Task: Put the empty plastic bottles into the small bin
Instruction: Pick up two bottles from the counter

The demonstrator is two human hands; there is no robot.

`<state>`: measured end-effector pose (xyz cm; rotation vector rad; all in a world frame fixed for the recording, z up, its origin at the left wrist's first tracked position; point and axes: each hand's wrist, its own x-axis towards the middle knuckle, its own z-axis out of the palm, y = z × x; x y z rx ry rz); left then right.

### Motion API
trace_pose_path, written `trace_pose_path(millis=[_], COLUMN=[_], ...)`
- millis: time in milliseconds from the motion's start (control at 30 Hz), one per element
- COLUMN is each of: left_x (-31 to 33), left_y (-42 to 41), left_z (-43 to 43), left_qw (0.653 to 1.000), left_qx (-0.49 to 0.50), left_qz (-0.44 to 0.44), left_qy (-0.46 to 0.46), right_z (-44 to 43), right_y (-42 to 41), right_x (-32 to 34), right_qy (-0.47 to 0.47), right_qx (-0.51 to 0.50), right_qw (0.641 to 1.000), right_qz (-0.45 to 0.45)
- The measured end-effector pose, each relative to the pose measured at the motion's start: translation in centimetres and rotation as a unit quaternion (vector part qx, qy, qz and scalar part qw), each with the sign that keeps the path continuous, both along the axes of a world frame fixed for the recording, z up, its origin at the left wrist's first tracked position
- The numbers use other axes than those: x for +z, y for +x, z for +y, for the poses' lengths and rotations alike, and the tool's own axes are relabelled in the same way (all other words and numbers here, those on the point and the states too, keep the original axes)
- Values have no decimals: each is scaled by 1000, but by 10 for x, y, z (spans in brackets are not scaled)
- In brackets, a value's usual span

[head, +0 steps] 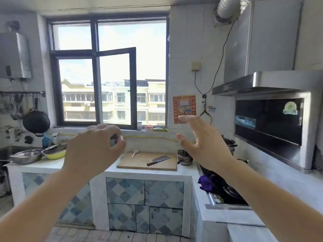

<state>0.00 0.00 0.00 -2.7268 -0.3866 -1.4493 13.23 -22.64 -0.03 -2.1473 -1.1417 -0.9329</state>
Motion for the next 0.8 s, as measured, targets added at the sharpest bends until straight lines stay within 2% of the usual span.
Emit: trace_pose_path(millis=[133,333,467,600,800], left_x=[9,2,-22,-45,-85], left_y=[49,138,194,239,293], left_z=[30,1,-55,-135,-263], left_qw=[1000,993,974,928,887], left_qx=[-5,-109,-211,-339,-433], left_qz=[12,48,84,139,162], left_qy=[-1,-1,-18,-69,-22], right_z=[15,-40,-107,-173,-266], right_y=[33,76,90,95,96], right_x=[0,-27,-52,-78,-128], right_qy=[26,75,89,84,64], right_qx=[-63,-188,-263,-339,-414], right_qw=[997,979,959,932,897], right_qz=[-24,4,51,94,141])
